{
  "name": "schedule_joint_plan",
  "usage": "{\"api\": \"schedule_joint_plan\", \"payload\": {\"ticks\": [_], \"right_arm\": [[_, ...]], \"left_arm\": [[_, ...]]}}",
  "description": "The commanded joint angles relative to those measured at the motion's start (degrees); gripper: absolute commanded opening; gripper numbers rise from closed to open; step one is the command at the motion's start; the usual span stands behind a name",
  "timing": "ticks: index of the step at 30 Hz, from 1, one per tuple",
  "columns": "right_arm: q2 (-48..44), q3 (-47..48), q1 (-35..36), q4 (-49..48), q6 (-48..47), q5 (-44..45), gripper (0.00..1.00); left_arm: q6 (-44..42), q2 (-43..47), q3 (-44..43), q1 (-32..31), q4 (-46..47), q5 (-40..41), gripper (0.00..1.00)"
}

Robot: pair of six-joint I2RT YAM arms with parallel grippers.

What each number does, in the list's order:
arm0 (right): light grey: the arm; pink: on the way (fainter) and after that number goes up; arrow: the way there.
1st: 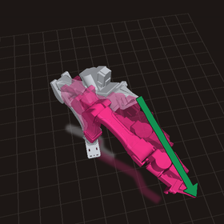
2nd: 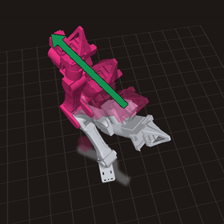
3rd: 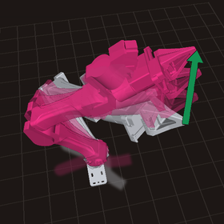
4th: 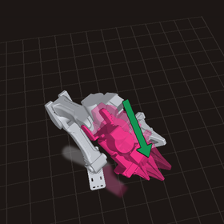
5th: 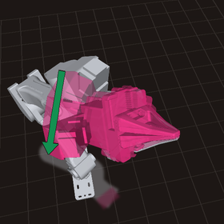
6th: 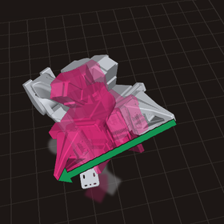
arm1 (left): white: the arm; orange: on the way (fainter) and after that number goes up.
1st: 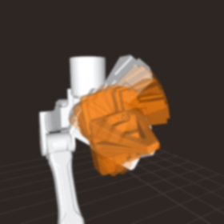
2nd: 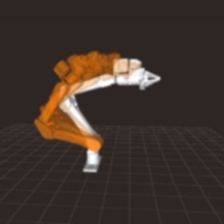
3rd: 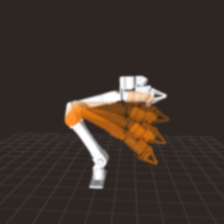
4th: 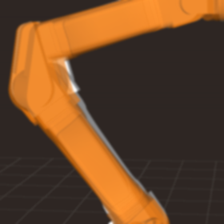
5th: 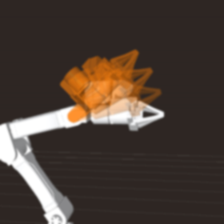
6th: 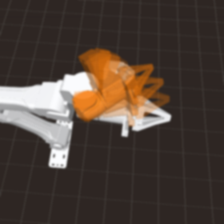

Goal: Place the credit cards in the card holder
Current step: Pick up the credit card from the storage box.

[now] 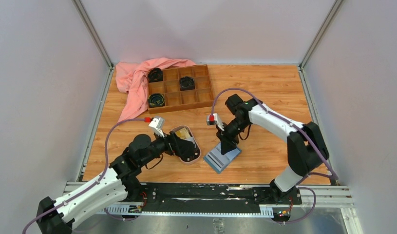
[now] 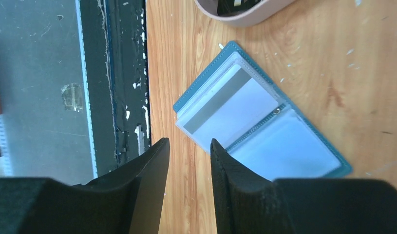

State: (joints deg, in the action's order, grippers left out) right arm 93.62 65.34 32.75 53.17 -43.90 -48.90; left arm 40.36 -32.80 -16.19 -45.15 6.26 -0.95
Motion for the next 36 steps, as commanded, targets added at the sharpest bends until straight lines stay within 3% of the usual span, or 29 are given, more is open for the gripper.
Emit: {"api": "schedule_joint_plan", "payload": {"ticks": [1,3,6,10,16,21,24,30,36], "right_arm": [[-8.62,0.74,-2.01,1.38,-5.88,-2.01,0.41],[-12.08,1.6,-2.73,-0.3,-5.94,-2.14,0.43],[-14.19,2.65,-2.78,-2.02,-7.1,-3.67,0.58],[-10.2,2.97,-2.8,-1.11,-5.61,-6.29,0.59],[-6.59,0.67,-3.64,1.53,-9.23,-8.71,0.58],[-5.3,0.93,-5.02,2.04,-10.33,-8.63,0.58],[-4.73,1.01,-5.95,2.91,-11.02,-9.29,0.57],[-4.53,1.15,-7.34,3.42,-11.47,-10.13,0.57],[-3.8,1.54,-7.67,4.39,-12.15,-10.45,0.56]], "left_arm": [[-9.94,-0.72,-8.4,0.75,-19.1,0.19,0.92],[-14.42,-4.07,-12.7,0.76,-25.13,-0.36,0.91],[-21.1,-11.08,-18.74,0.76,-31.61,-2.76,0.89],[-34.03,-21.37,-24.41,0.8,-36.09,-6.21,0.89],[-46.32,-33.52,-30.99,4.76,-37.36,-12.59,0.86],[-51.68,-44.96,-37.12,9.5,-40.89,-23.6,0.72],[-53.22,-50.25,-39.16,11.57,-41.85,-27.9,0.7],[-54.16,-55.14,-41.55,13.58,-42.47,-30.54,0.62],[-54.16,-59.95,-42.56,13.77,-43.74,-33.06,0.46]]}}
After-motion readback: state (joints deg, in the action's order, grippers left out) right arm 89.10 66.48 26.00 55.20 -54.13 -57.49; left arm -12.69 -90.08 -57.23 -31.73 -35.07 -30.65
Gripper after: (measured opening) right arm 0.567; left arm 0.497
